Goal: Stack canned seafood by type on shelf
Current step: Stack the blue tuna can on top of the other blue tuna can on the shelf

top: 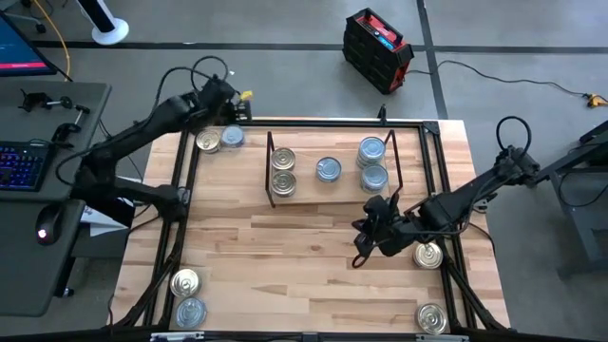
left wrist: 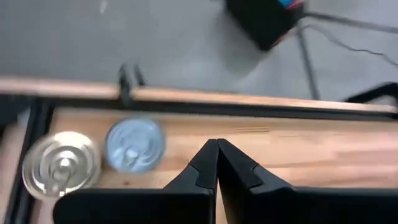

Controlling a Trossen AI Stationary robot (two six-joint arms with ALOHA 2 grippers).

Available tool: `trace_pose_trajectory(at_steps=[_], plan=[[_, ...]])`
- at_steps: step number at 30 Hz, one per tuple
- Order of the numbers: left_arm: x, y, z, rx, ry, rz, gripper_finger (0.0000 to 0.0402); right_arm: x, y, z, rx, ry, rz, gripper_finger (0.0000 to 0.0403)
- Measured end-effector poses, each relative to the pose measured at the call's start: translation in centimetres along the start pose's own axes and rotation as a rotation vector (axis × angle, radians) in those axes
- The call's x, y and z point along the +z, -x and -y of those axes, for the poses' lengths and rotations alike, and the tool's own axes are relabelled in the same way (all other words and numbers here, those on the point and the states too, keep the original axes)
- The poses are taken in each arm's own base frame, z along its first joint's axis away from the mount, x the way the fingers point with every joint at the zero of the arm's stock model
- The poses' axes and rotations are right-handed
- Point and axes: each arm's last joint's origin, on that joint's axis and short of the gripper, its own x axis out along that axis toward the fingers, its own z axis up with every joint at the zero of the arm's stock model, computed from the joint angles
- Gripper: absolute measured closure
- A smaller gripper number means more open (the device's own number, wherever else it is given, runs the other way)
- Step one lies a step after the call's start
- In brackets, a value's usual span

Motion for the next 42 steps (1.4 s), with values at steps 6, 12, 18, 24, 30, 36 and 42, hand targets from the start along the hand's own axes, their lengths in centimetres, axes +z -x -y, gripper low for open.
trace_pose_trajectory(at_steps=[6,12,18,24,30,36,42], plan=[[-2.4,-8.5,-4.3,0.105,0.101,-0.203,0.0401,-0.7,-0.8,0.7,-0.029,-0.101,0.001,0.0403],[-4.0,-12.7,-4.4,0.153,-0.025,-0.291,0.0401,-0.7,-1.9,1.4,-0.055,-0.274,0.065,0.0403],[-4.0,-15.2,-4.7,0.243,-0.066,-0.295,0.0401,0.2,-2.5,1.6,-0.042,-0.343,0.096,0.0403],[-4.5,-16.7,-4.9,0.268,-0.142,-0.354,0.0401,0.7,-2.7,1.6,-0.035,-0.343,0.107,0.0403],[-5.9,-16.2,-4.7,0.317,-0.294,-0.451,0.0401,0.5,-2.6,1.5,-0.026,-0.321,0.094,0.0403],[-8.4,-14.6,-3.4,0.327,-0.553,-0.598,0.0401,0.3,-2.5,1.3,-0.021,-0.247,0.085,0.0403],[-12.0,-12.0,-1.2,0.32,-0.783,-0.718,0.0401,0.3,-2.5,1.3,-0.009,-0.184,0.051,0.0403]])
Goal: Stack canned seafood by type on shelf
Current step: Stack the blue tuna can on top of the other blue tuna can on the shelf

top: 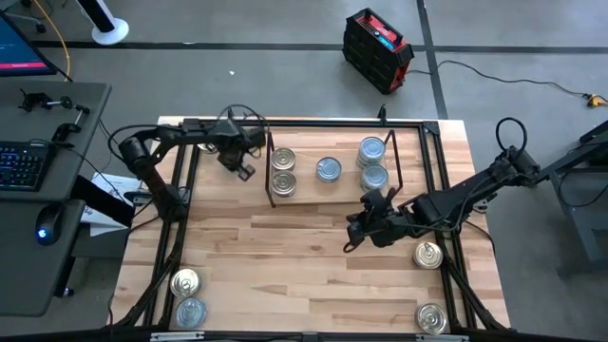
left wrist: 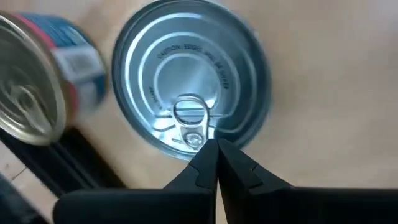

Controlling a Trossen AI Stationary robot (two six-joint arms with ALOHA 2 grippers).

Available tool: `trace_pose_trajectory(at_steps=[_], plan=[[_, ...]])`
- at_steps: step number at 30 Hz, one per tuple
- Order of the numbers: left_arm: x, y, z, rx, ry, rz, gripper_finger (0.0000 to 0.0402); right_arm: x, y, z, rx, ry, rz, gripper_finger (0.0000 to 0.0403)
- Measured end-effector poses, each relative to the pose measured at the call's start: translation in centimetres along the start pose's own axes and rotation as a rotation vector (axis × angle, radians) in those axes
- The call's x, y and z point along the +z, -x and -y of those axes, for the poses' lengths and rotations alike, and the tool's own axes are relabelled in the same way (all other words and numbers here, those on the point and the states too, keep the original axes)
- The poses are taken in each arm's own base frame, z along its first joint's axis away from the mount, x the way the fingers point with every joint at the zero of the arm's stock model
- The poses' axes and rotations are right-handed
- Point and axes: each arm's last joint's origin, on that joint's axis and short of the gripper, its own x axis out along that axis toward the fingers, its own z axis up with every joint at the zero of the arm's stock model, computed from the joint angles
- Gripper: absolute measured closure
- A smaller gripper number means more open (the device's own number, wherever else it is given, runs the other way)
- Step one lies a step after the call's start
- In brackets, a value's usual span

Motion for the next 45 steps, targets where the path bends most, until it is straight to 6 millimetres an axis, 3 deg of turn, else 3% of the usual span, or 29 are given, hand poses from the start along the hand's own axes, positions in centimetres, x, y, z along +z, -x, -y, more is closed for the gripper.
trace_pose_trajectory(at_steps=[5,9,12,16,19,25,29,33,40,45], plan=[[-2.5,1.1,3.5,0.049,-0.174,-0.037,0.0401,-0.1,0.0,0.0,0.009,0.034,-0.026,0.0403],[-4.5,0.8,5.6,0.085,-0.287,-0.041,0.0401,-0.2,0.0,-0.1,0.019,0.048,-0.05,0.0403],[-5.1,1.0,6.4,0.135,-0.258,0.017,0.0401,-0.2,0.0,-0.1,0.024,0.06,-0.062,0.0403],[-5.3,2.3,5.9,0.059,-0.222,0.084,0.0401,-0.2,0.0,-0.1,0.026,0.071,-0.066,0.0403],[-4.8,2.8,4.4,0.069,-0.171,0.121,0.0401,-0.2,0.0,-0.1,0.026,0.071,-0.066,0.0403],[-2.1,1.8,0.3,0.057,-0.004,0.141,0.0401,-0.2,0.0,-0.2,0.034,0.062,-0.063,0.0403],[-0.7,1.4,-0.9,0.029,0.067,0.199,0.0401,-0.1,0.0,-0.3,0.047,0.031,-0.058,0.0403],[-0.4,0.8,-1.1,0.019,0.006,0.227,0.0401,-0.1,0.0,-0.3,0.049,0.018,-0.057,0.0403],[-2.2,-1.8,-0.5,0.004,-0.069,0.169,0.0401,-0.1,0.0,-0.5,0.061,0.008,-0.052,0.0403],[-3.5,-2.0,0.9,0.032,-0.145,0.151,0.0401,-0.1,0.0,-0.5,0.061,0.007,-0.052,0.0403]])
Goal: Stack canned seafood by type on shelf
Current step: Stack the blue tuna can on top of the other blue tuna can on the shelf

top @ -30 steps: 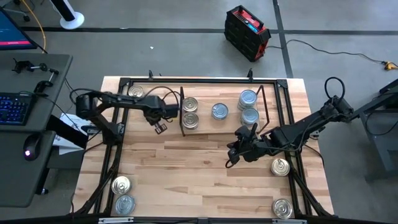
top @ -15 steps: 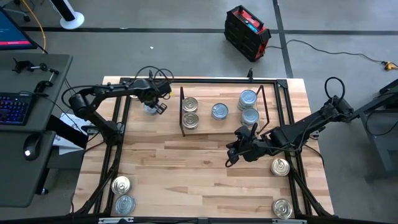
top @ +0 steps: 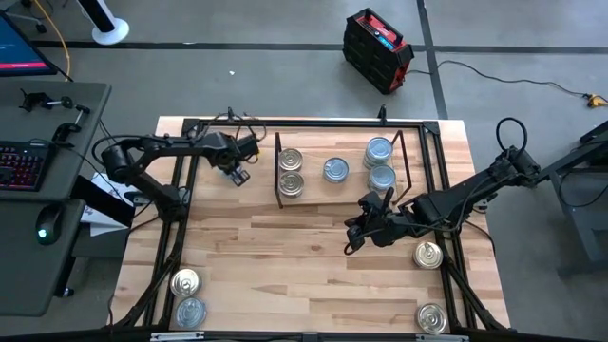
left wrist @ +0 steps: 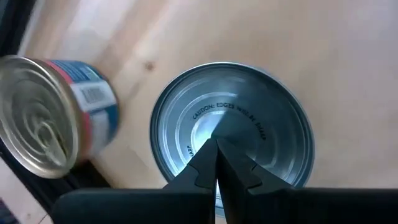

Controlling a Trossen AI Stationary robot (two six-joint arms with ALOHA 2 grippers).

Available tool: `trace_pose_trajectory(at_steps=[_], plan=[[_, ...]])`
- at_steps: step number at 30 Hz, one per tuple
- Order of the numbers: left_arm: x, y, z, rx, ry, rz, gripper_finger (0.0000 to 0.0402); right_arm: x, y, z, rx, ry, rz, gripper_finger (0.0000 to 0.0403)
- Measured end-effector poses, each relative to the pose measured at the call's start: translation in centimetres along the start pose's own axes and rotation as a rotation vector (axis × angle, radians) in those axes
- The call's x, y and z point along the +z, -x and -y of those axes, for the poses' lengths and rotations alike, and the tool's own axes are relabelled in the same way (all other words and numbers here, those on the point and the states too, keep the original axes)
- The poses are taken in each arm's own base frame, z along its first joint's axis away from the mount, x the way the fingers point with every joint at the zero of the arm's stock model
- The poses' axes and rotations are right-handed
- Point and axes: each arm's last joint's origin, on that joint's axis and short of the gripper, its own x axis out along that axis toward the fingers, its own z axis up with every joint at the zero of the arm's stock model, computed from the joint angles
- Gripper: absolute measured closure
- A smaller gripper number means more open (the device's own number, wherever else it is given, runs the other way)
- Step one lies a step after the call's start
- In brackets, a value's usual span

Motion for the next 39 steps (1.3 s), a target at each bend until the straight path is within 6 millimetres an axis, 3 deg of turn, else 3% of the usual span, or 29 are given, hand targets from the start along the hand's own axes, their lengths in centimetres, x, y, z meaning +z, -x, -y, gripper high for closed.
trace_pose_trajectory(at_steps=[9,16,23,28,34,39], plan=[[-3.6,2.9,3.7,-0.095,-0.115,-0.031,0.0401,0.0,0.0,0.0,0.0,0.004,0.0,0.0403],[-6.4,4.9,8.4,-0.154,-0.131,0.038,0.0401,-0.4,0.1,-0.2,0.043,0.06,-0.102,0.0403],[-10.5,6.7,12.8,-0.246,-0.143,0.122,0.0401,-2.7,1.3,-1.0,0.112,0.113,-0.2,0.0403],[-13.0,7.9,15.8,-0.416,-0.141,0.19,0.0401,-4.9,2.7,-1.6,0.154,0.121,-0.251,0.0403],[-13.5,8.5,19.6,-0.658,-0.119,0.291,0.0401,-6.8,4.0,-1.8,0.173,0.119,-0.293,0.0403],[-11.9,8.3,23.1,-0.717,-0.124,0.352,0.0401,-7.6,4.6,-1.8,0.175,0.115,-0.302,0.0403]])
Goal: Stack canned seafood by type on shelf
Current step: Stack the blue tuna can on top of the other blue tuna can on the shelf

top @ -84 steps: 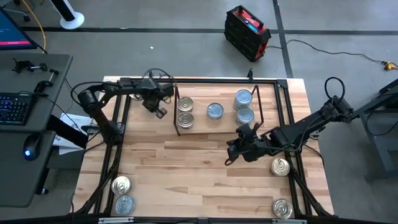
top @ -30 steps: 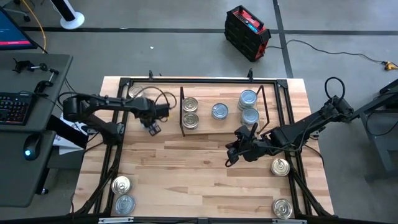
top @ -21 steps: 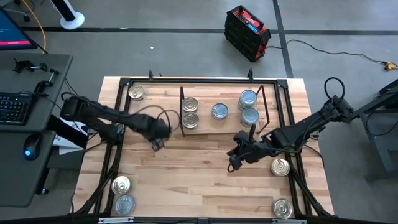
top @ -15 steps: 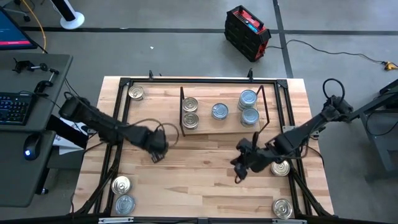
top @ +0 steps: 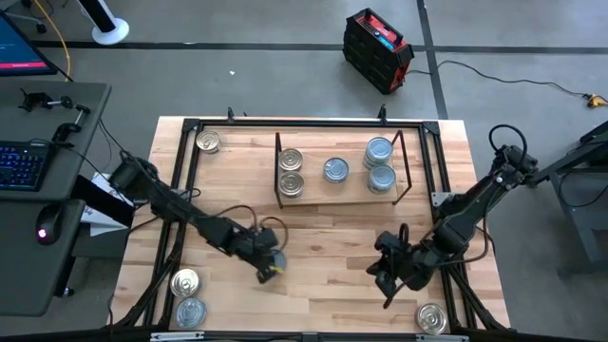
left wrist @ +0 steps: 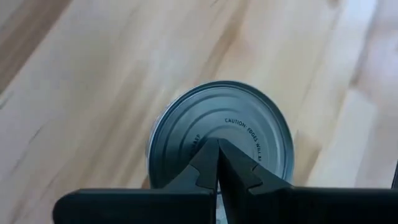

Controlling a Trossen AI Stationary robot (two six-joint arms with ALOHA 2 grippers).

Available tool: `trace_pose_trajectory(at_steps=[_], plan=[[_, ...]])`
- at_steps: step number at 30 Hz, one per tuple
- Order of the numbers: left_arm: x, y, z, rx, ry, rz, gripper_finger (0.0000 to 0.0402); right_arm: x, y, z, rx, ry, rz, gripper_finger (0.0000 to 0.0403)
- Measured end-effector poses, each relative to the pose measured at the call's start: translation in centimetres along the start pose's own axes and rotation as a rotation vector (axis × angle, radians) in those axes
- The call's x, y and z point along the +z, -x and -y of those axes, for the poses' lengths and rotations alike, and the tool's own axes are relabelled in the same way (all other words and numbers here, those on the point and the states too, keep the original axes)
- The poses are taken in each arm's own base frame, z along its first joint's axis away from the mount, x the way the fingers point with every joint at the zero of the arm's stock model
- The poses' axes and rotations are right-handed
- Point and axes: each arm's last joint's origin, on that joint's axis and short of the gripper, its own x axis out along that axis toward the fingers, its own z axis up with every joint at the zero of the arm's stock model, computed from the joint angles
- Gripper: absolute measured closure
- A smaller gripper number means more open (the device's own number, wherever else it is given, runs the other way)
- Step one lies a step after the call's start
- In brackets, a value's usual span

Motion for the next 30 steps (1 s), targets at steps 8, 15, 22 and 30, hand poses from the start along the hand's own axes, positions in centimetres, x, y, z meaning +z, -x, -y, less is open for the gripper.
trace_pose_trajectory(at_steps=[8,15,22,30], plan=[[6.0,-4.4,5.3,-0.042,-0.205,0.096,0.0401,-0.2,0.1,-0.1,-0.001,0.006,0.019,0.0403],[11.4,-0.9,7.8,-0.063,-0.397,0.161,0.0401,0.7,-0.2,-0.1,0.007,-0.031,0.06,0.0403],[9.8,3.2,8.1,-0.1,-0.433,0.175,0.0401,1.7,-3.2,-0.3,0.041,0.129,-0.063,0.0403],[5.2,-0.3,6.3,-0.147,-0.402,0.218,0.0401,1.9,-11.2,1.8,-0.127,0.05,-0.128,0.0403]])
